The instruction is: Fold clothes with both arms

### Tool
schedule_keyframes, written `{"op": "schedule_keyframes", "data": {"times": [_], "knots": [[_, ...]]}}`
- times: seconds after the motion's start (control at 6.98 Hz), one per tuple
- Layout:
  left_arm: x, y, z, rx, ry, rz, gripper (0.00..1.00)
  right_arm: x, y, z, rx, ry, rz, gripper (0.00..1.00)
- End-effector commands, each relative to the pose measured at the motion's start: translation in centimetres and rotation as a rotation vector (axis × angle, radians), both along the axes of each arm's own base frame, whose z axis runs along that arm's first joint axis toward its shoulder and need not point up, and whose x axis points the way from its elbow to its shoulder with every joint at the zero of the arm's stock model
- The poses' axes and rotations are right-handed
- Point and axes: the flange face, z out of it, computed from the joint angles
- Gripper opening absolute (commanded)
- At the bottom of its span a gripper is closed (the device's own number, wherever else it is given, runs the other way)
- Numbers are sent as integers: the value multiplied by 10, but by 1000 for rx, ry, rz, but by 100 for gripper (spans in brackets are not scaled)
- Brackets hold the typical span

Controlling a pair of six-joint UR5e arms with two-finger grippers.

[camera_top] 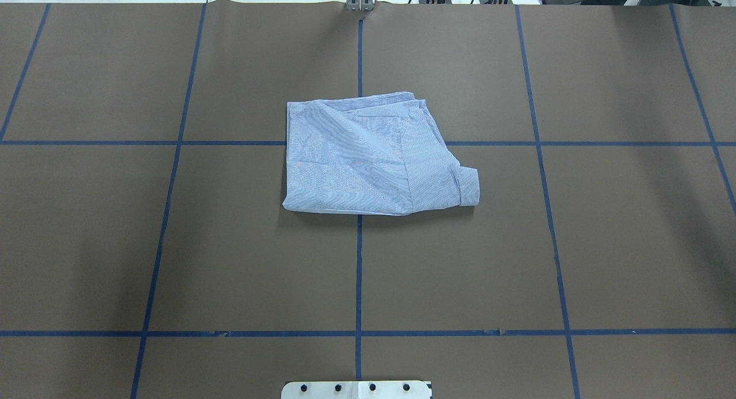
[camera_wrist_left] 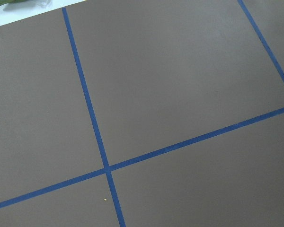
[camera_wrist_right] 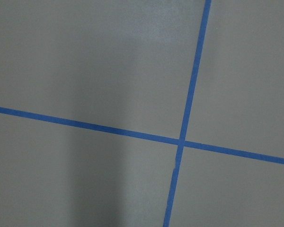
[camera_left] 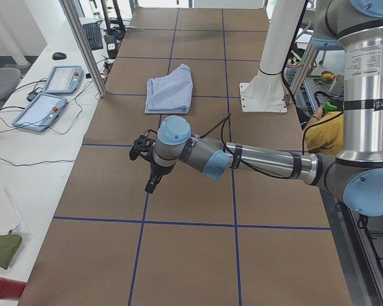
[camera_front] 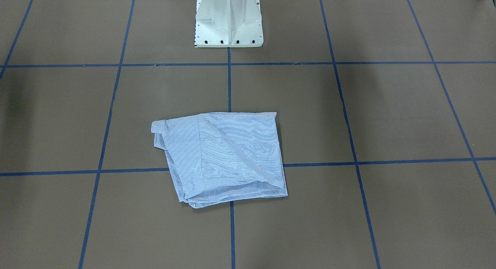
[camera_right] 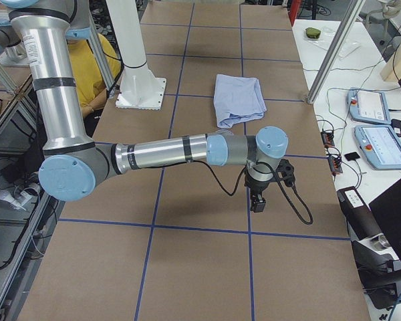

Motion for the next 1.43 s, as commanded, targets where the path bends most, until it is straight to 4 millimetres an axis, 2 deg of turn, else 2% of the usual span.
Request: {"op": "schedule_keyframes", "data": {"times": [0.0,0.14,0.29,0.43,0.57,0.86,1.29], "knots": [[0,4,1,-5,-1,-4,99,-8,6,0,-3,-66,-14,100],[0,4,6,-16,5,0,99,-8,5,-5,8,-65,-16,100],[0,4,0,-4,9,0,99,-8,5,-3,5,-62,-16,100],[0,5,-11,17,9,1,99,-13,3,-14,33,-62,-31,100],[1,3,-8,15,9,3,99,-25,2,-12,25,-59,-49,100],[5,7,-20,27,64,34,99,-26,5,-4,8,-58,-50,100],[5,8,-21,24,76,40,99,-33,1,-8,54,-58,-62,100]]}}
